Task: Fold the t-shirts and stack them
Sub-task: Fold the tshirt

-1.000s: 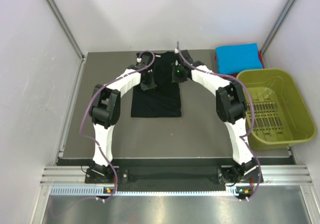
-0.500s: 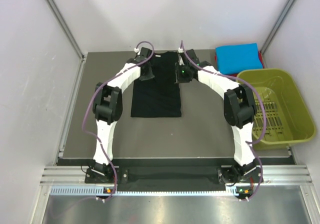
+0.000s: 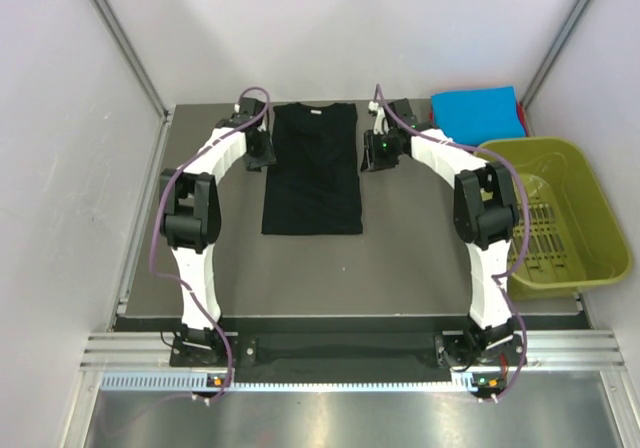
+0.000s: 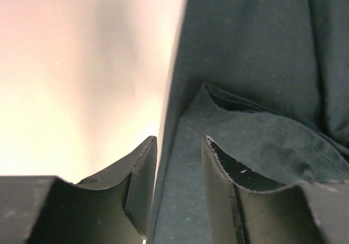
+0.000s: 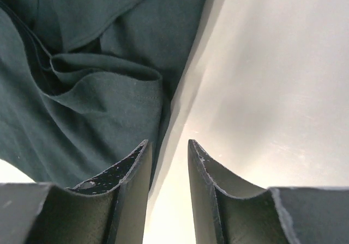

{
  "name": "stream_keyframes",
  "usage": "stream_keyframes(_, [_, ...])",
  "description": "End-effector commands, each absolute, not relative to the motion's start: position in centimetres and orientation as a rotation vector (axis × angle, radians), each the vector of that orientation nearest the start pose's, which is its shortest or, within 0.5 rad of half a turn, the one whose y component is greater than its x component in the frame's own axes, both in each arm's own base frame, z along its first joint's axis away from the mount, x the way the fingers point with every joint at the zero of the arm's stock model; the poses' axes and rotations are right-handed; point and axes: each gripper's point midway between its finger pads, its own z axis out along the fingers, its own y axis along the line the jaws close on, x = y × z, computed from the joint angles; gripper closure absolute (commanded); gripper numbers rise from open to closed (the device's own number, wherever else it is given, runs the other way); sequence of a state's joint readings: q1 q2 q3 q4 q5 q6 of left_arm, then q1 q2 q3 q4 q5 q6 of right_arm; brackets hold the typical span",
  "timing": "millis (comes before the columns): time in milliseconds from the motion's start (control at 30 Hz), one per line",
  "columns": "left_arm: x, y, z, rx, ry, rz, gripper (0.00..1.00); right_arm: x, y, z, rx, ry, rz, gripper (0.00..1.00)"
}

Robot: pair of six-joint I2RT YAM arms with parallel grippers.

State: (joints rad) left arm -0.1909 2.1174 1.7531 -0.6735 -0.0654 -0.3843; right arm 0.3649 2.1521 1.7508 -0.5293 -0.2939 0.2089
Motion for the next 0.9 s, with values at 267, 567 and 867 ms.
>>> stream_keyframes(267, [50.4, -10.5, 6.1, -0.171, 2.626, -0.278, 0.55, 47.9, 26.5, 6.8, -0.421, 2.509, 0.747, 0.65])
stream_keyframes(567, [51.0, -10.1, 4.5, -0.166, 2.637, -0.298, 0.77, 48.6, 27.2, 6.3, -0.406, 2.491, 0.789, 0.70])
stream_keyframes(867, [51.0, -8.0, 4.3, -0.326, 2.641, -0.251, 1.00, 50.1, 27.3, 6.6, -0.334, 2.462, 0.772, 1.00])
